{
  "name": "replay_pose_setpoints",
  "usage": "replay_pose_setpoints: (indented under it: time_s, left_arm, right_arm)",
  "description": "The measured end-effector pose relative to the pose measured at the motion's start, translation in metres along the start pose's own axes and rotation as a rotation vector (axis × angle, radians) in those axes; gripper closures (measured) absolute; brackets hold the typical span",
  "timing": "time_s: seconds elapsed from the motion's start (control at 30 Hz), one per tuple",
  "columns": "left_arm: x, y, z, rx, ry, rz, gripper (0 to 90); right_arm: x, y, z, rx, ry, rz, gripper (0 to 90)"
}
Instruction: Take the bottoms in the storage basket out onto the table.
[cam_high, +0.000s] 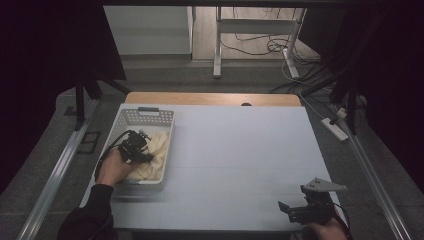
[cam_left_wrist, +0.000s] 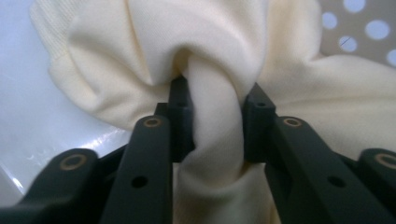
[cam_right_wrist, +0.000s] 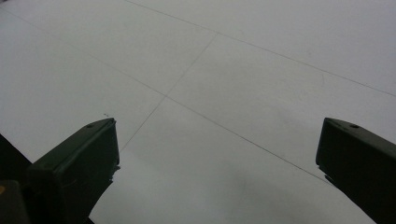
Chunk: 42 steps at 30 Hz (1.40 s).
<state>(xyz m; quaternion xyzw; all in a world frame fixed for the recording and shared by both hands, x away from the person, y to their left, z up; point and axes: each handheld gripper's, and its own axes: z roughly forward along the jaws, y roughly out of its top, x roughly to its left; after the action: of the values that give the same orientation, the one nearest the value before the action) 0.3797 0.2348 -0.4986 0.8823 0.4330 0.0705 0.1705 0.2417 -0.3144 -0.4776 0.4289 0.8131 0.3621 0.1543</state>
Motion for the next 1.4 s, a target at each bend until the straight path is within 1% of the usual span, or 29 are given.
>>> replay_pose_setpoints:
  time_s: [0.07, 0.1, 0.13, 0.2, 0.23, 0.33, 0.4, 0.43, 0.53, 0.7, 0.9, 1.07, 1.2, 1.3, 1.4]
  left_arm:
    - [0.004, -0.001, -0.002, -0.021, -0.028, -0.003, 72.6]
    - [0.006, -0.003, -0.004, -0.036, -0.045, -0.015, 73.4]
    - [0.009, -0.004, -0.006, -0.056, -0.057, -0.031, 74.1]
    - [0.012, -0.007, -0.013, -0.103, -0.067, -0.043, 75.6]
    - [0.013, -0.009, -0.017, -0.126, -0.068, -0.051, 76.0]
    - [0.013, -0.011, -0.028, -0.192, -0.073, -0.059, 76.3]
    - [0.013, -0.012, -0.035, -0.229, -0.067, -0.061, 76.4]
    - [0.013, -0.013, -0.038, -0.247, -0.069, -0.068, 76.5]
    - [0.014, -0.015, -0.048, -0.29, -0.066, -0.078, 76.7]
    - [0.016, -0.017, -0.061, -0.367, -0.075, -0.096, 77.1]
    - [0.017, -0.018, -0.075, -0.425, -0.082, -0.1, 77.3]
    - [0.019, -0.019, -0.086, -0.469, -0.094, -0.12, 77.2]
    - [0.02, -0.018, -0.094, -0.482, -0.102, -0.115, 77.2]
    - [0.02, -0.015, -0.103, -0.475, -0.094, -0.101, 77.2]
    - [0.02, -0.012, -0.112, -0.491, -0.095, -0.095, 77.2]
  right_arm:
    - [0.0, 0.0, 0.0, -0.001, 0.001, 0.002, 0.0]
    - [0.0, 0.0, 0.0, -0.002, 0.002, 0.003, 0.0]
    - [0.0, 0.0, 0.0, -0.003, 0.003, 0.003, 0.0]
    - [0.0, 0.0, 0.0, -0.004, 0.004, 0.004, 0.0]
    - [0.0, 0.0, 0.0, -0.004, 0.004, 0.004, 0.0]
    - [0.0, 0.0, 0.0, -0.005, 0.005, 0.004, 0.0]
    - [0.0, 0.0, 0.0, -0.007, 0.005, 0.005, 0.0]
    - [0.0, 0.0, 0.0, -0.006, 0.004, 0.004, 0.0]
    - [0.0, 0.0, 0.0, -0.005, 0.004, 0.004, 0.0]
    - [-0.001, 0.0, 0.0, -0.004, 0.004, 0.006, 0.0]
    - [-0.001, 0.0, 0.0, -0.003, 0.003, 0.006, 0.0]
    - [-0.001, 0.0, 0.0, -0.003, 0.003, 0.009, 0.0]
    - [-0.001, 0.0, 0.0, -0.002, 0.002, 0.009, 0.0]
    - [-0.001, 0.0, 0.0, 0.0, 0.002, 0.009, 0.0]
    - [-0.001, 0.0, 0.0, -0.001, 0.002, 0.009, 0.0]
